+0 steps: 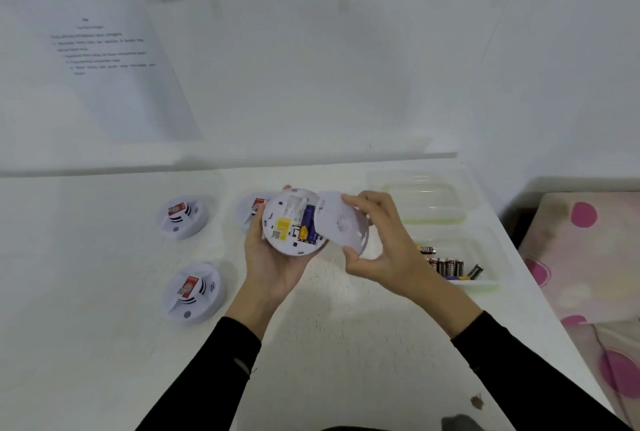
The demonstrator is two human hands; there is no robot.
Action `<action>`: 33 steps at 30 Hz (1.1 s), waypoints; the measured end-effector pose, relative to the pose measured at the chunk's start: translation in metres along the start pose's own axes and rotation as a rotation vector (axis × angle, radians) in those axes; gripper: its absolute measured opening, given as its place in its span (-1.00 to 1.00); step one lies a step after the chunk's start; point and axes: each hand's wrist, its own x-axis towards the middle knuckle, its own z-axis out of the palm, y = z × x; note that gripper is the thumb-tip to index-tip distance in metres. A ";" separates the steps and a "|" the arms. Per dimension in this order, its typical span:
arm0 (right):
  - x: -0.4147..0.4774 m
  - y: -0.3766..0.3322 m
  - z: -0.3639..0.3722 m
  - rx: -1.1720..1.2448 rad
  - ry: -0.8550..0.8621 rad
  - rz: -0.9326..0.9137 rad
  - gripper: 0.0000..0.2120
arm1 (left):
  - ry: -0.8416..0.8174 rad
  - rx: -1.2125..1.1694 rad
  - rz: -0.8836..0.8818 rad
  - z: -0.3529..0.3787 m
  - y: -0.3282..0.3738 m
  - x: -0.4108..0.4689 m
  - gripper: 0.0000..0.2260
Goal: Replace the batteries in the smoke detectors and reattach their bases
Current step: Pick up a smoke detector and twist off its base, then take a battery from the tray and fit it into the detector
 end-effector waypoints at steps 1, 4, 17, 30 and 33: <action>-0.010 0.005 0.004 -0.009 -0.036 0.027 -0.36 | -0.004 -0.011 0.019 -0.003 0.003 -0.001 -0.62; -0.039 0.026 0.017 -0.038 -0.134 0.114 -0.36 | 0.003 -0.035 0.048 -0.009 0.010 -0.004 -0.63; -0.064 0.070 0.036 -0.196 -0.388 0.303 -0.44 | -0.053 -0.068 -0.036 -0.003 -0.003 -0.009 -0.62; 0.020 -0.001 0.004 -0.149 0.153 -0.056 -0.79 | -0.094 -0.015 -0.062 0.022 -0.017 0.001 -0.60; 0.025 0.003 0.003 -0.193 0.160 -0.032 -0.81 | -0.086 0.001 -0.053 0.028 -0.020 0.005 -0.61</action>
